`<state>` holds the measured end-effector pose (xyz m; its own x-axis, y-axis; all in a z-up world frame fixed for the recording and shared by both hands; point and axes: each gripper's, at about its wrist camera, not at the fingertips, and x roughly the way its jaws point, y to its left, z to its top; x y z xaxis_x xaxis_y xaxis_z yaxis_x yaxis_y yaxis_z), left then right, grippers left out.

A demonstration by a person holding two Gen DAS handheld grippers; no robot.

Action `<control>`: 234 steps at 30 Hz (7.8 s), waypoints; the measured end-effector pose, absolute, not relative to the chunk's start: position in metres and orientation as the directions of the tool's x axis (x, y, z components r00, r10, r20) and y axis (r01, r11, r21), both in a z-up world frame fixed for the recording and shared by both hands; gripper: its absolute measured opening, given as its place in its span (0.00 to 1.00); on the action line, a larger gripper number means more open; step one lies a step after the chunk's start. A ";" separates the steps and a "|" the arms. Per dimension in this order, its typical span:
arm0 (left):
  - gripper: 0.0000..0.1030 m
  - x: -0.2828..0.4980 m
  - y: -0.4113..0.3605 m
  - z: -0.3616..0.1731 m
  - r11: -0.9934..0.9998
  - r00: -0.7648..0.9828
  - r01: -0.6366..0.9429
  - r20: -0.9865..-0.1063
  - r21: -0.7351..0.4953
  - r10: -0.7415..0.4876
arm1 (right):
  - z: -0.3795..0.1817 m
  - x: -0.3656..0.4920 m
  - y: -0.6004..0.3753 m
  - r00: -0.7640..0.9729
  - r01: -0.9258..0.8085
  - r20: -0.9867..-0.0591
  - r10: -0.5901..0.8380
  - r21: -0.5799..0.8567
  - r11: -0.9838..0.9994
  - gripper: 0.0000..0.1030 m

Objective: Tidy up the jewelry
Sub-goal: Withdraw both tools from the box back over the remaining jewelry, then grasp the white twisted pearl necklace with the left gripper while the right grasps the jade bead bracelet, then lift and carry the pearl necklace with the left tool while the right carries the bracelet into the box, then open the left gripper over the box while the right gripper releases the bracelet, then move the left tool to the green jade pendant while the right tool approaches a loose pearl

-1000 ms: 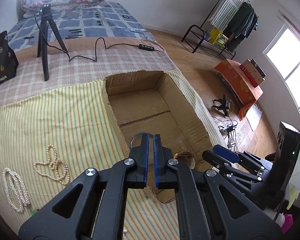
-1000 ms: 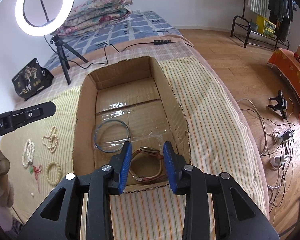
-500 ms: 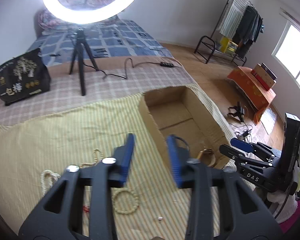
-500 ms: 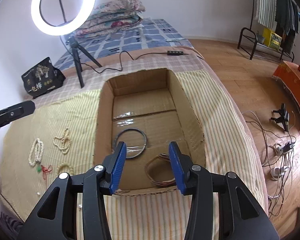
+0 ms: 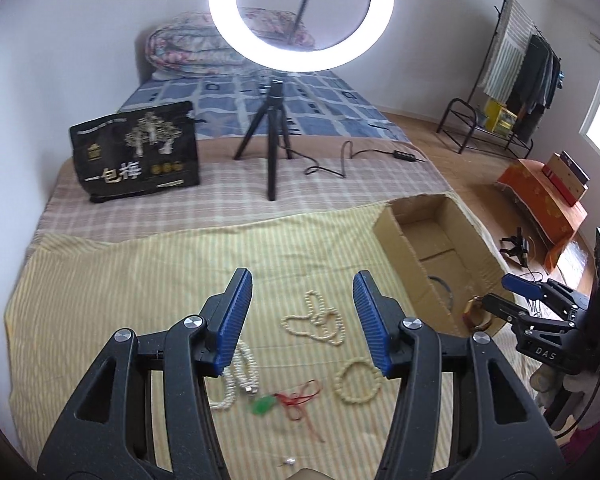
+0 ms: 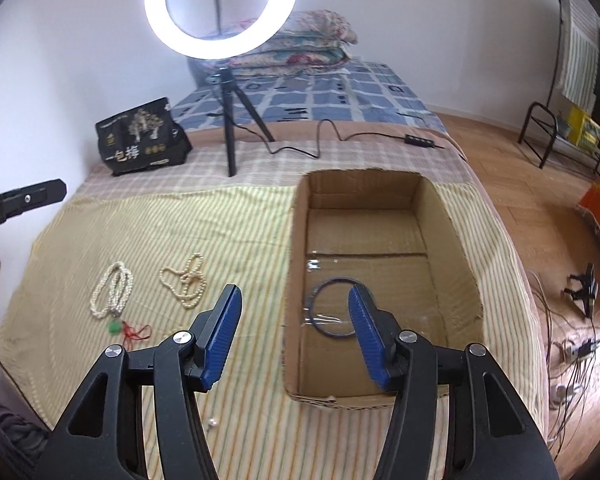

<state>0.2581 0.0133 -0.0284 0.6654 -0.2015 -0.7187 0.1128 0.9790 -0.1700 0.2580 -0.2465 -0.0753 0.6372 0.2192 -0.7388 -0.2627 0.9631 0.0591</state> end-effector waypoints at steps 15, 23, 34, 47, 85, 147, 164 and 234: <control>0.52 0.246 0.100 -0.063 0.969 0.588 -0.054 -0.792 -0.241 -0.165 | -0.086 0.230 -0.189 0.582 -0.404 -0.774 0.248 -0.010 0.915 0.58; 0.50 0.250 0.123 -0.110 0.950 0.488 -0.123 -0.851 -0.286 -0.193 | -0.108 0.237 -0.185 0.496 -0.394 -0.825 0.271 0.064 0.917 0.58; 0.30 0.263 0.117 -0.164 0.934 0.345 -0.152 -0.903 -0.322 -0.255 | -0.140 0.248 -0.173 0.382 -0.419 -0.876 0.295 0.121 0.900 0.57; 0.21 0.269 0.109 -0.188 0.940 0.277 -0.163 -0.928 -0.301 -0.249 | -0.163 0.260 -0.169 0.298 -0.412 -0.906 0.301 0.162 0.897 0.31; 0.05 0.275 0.103 -0.183 0.942 0.328 -0.174 -0.919 -0.288 -0.220 | -0.184 0.270 -0.147 0.305 -0.447 -0.920 0.244 0.088 0.890 0.06; 0.05 0.312 -0.056 0.021 0.835 0.600 0.230 -0.602 -0.499 -0.526 | -0.067 0.260 -0.278 0.597 -0.274 -0.754 0.272 0.128 0.953 0.06; 0.05 0.370 -0.146 0.020 0.830 0.539 0.308 -0.634 -0.465 -0.555 | -0.081 0.265 -0.289 0.557 -0.265 -0.782 0.280 0.152 0.952 0.06; 0.41 0.271 -0.012 0.023 0.968 0.666 0.184 -0.703 -0.172 -0.252 | -0.051 0.228 -0.260 0.646 -0.229 -0.701 0.302 0.199 0.953 0.71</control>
